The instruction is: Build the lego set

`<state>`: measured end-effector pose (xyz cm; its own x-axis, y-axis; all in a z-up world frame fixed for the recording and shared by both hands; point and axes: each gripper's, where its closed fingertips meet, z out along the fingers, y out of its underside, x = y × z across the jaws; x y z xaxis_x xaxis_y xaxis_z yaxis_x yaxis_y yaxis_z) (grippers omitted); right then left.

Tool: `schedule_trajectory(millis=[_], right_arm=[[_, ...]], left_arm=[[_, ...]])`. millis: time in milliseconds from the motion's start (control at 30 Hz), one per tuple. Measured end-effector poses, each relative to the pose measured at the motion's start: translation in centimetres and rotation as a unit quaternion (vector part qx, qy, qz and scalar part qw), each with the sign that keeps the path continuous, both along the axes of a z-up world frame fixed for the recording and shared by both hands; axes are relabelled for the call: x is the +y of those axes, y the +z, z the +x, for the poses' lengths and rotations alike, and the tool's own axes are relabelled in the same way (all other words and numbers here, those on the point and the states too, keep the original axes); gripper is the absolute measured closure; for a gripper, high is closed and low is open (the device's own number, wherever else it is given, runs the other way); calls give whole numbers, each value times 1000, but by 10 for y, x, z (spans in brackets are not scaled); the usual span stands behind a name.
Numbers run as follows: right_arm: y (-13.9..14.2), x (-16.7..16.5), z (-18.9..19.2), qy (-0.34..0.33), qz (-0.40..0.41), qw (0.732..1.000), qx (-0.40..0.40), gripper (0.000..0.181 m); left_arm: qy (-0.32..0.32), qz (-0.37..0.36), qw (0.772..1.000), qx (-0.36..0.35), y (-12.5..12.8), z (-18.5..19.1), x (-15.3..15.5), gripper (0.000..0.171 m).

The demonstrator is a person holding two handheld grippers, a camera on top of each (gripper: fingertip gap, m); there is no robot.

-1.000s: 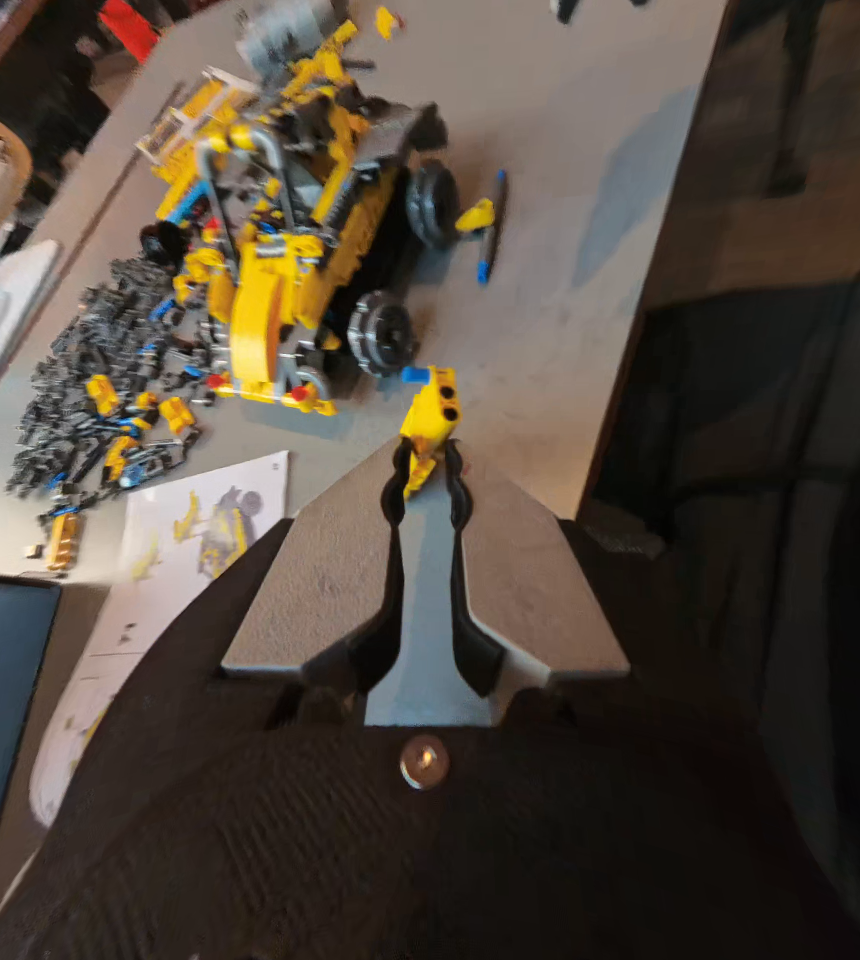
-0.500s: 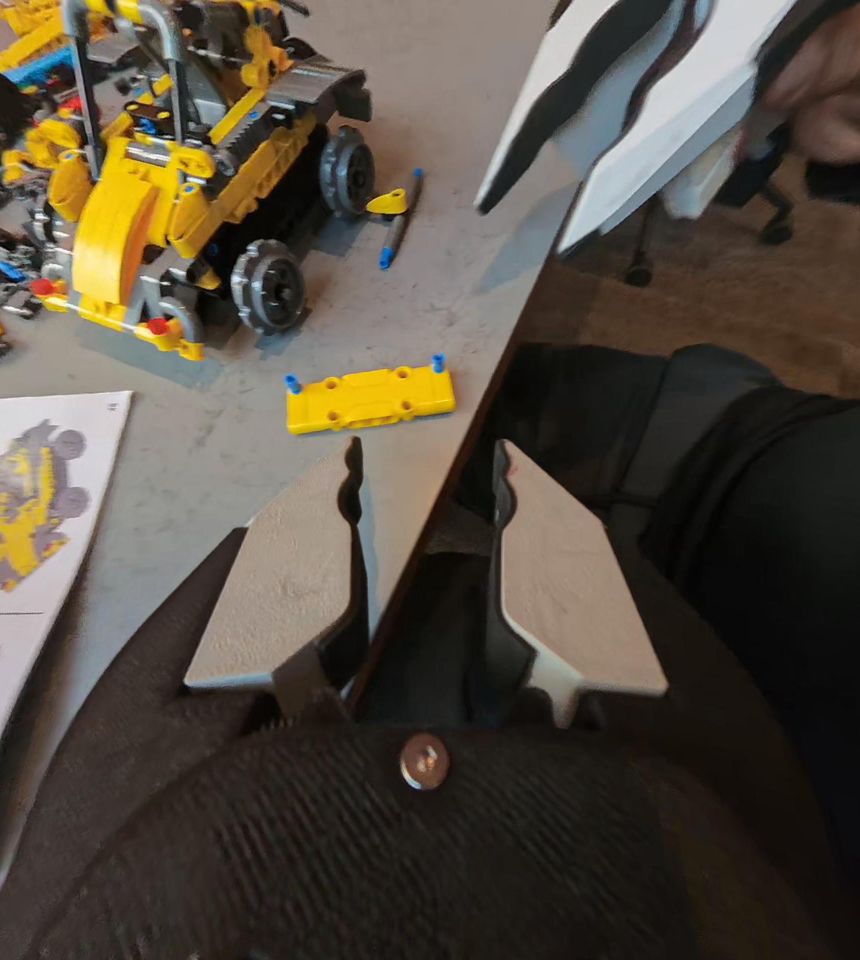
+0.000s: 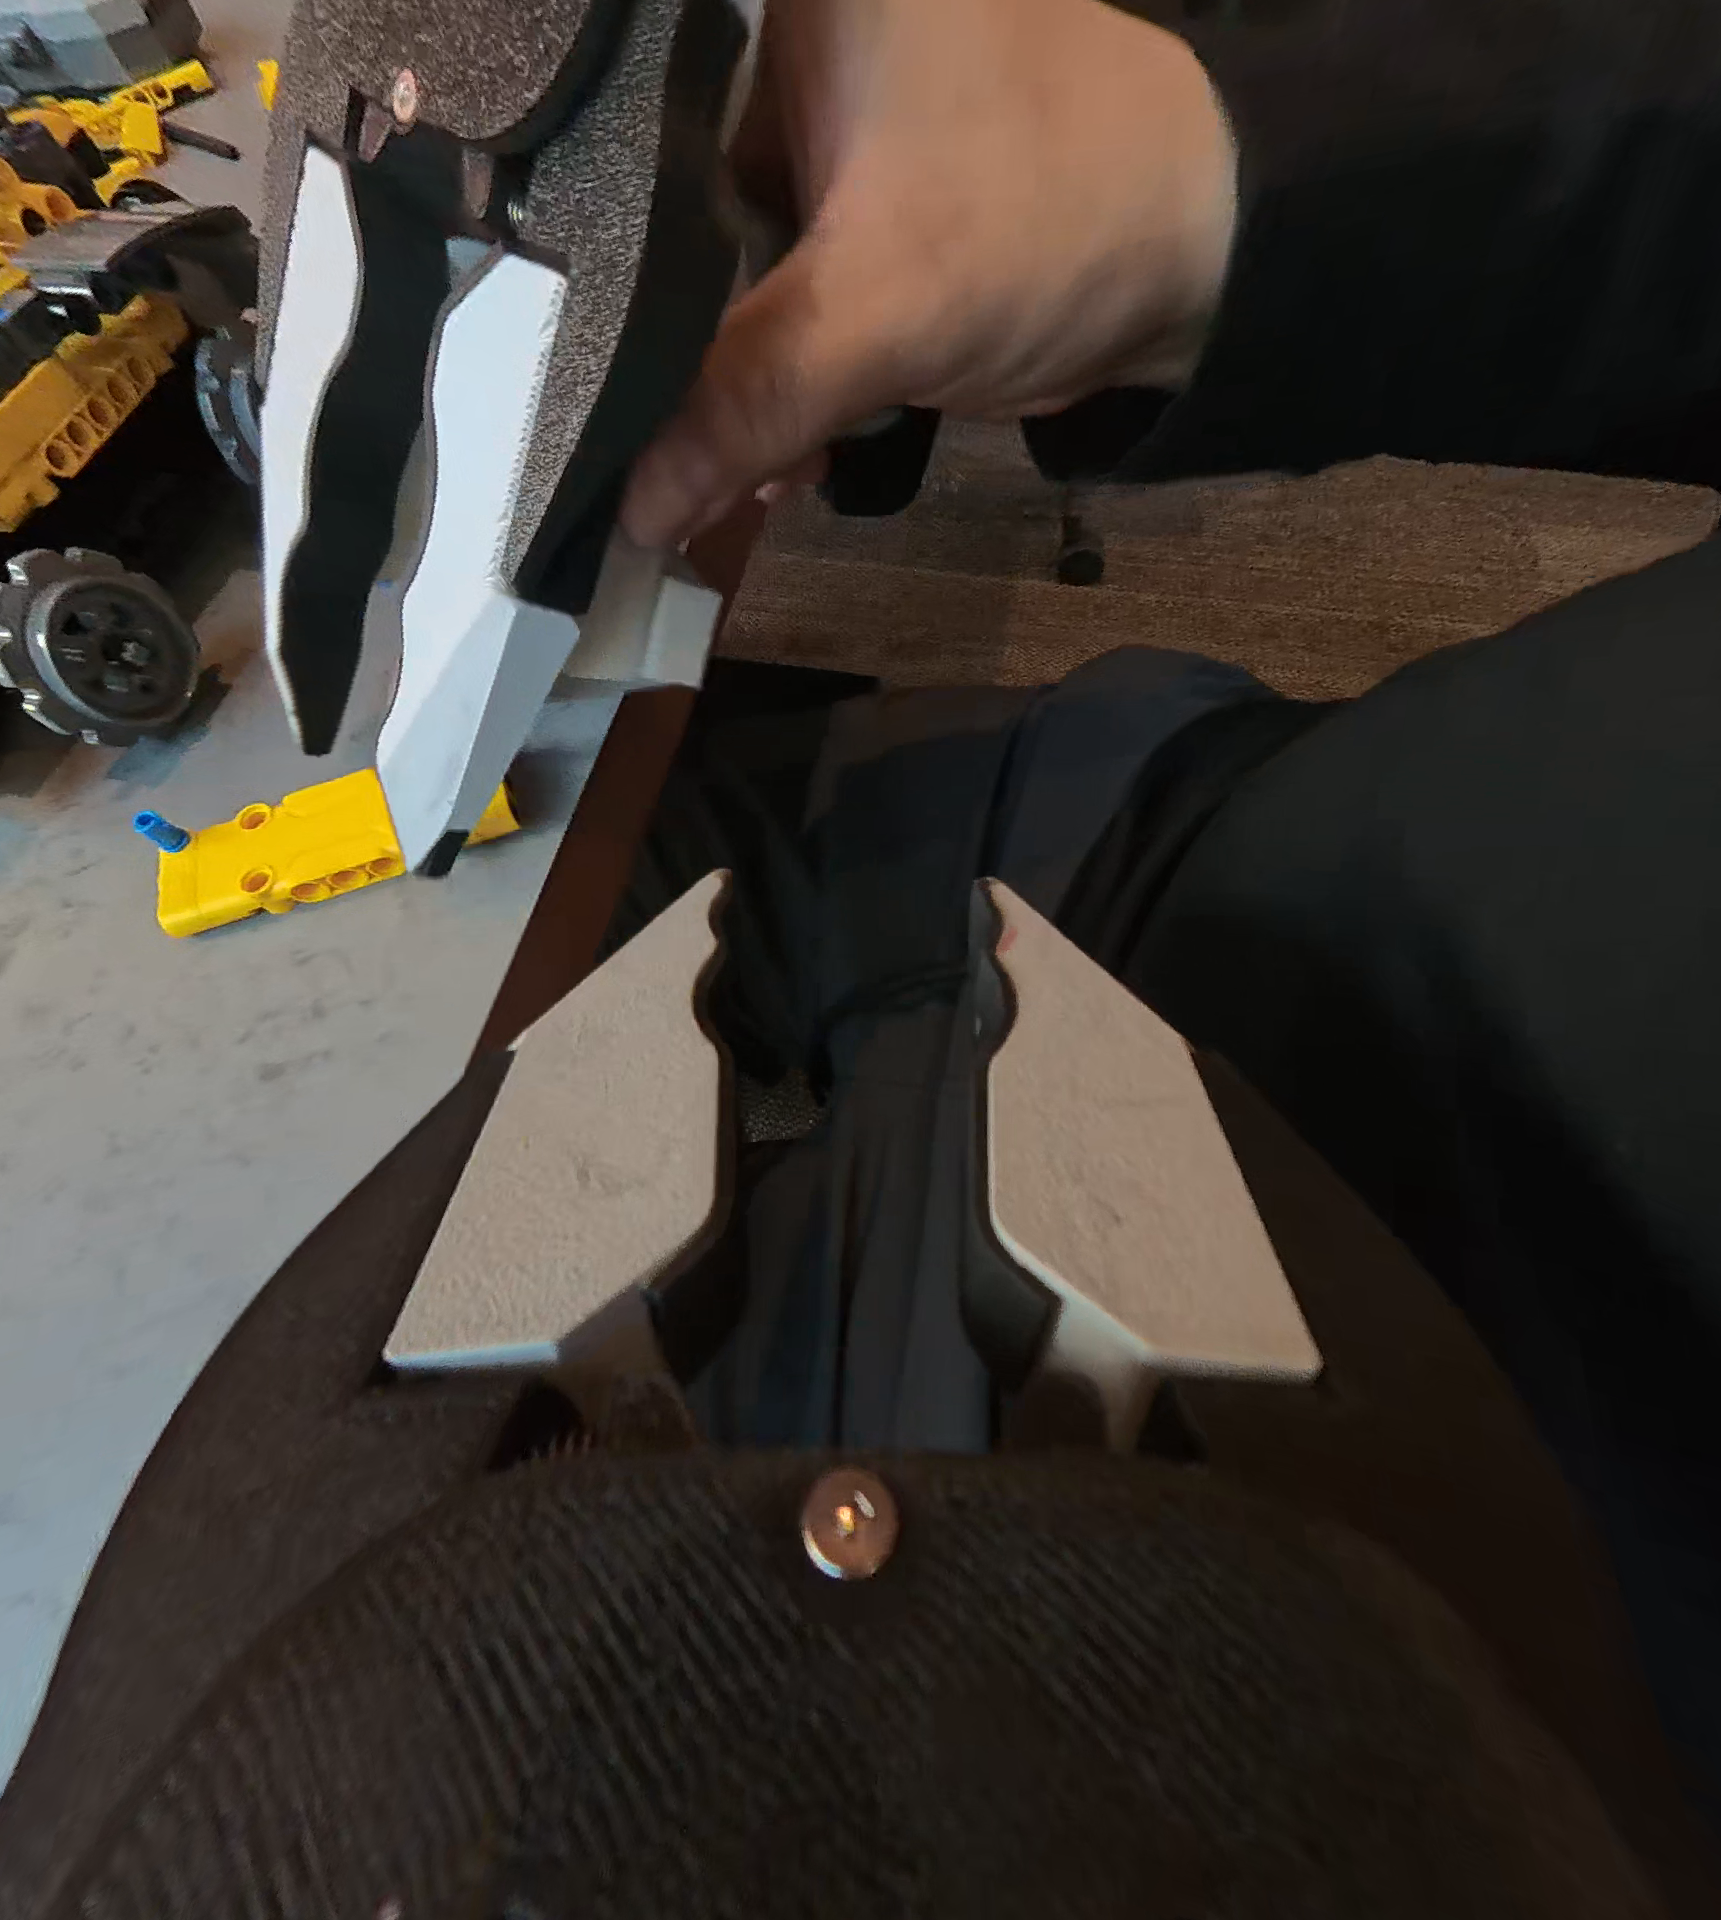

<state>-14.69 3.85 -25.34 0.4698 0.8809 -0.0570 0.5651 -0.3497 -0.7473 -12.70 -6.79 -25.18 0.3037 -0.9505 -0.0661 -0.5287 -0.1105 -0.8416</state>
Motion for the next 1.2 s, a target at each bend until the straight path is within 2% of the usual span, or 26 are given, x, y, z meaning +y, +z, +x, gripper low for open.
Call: schedule_trajectory(millis=[67,133,233,433,567,700,767,867,1000,1100,1200], right_arm=[[-6,3,10,0,3,1000,-31,150],[-2,10,21,-18,15,999,-32,150],[12,12,27,-18,8,1000,13,144],[41,16,45,-23,42,993,108,145],[49,8,48,-17,72,980,184,142],[54,-8,34,27,127,977,170,137],[61,-10,29,38,155,973,168,137],[64,-18,20,70,125,972,188,138],[64,-21,14,95,117,966,211,138],[64,-15,19,96,161,962,198,143],[73,-9,23,92,179,959,201,144]], left_arm=[[3,3,1000,11,-3,-2,2,132],[6,9,1000,18,-4,-5,4,132],[10,9,1000,18,-3,-6,6,134],[29,17,999,32,-8,-9,12,139],[89,1,996,17,-7,-16,26,136],[115,-14,993,-13,-1,-20,30,131],[108,-12,994,-13,-2,-20,28,131],[75,-18,997,-27,-2,-14,19,139],[42,-29,998,-28,-10,-9,15,140],[-14,-37,999,-33,-14,-7,3,155],[-6,1,999,-48,-11,-16,10,162]])
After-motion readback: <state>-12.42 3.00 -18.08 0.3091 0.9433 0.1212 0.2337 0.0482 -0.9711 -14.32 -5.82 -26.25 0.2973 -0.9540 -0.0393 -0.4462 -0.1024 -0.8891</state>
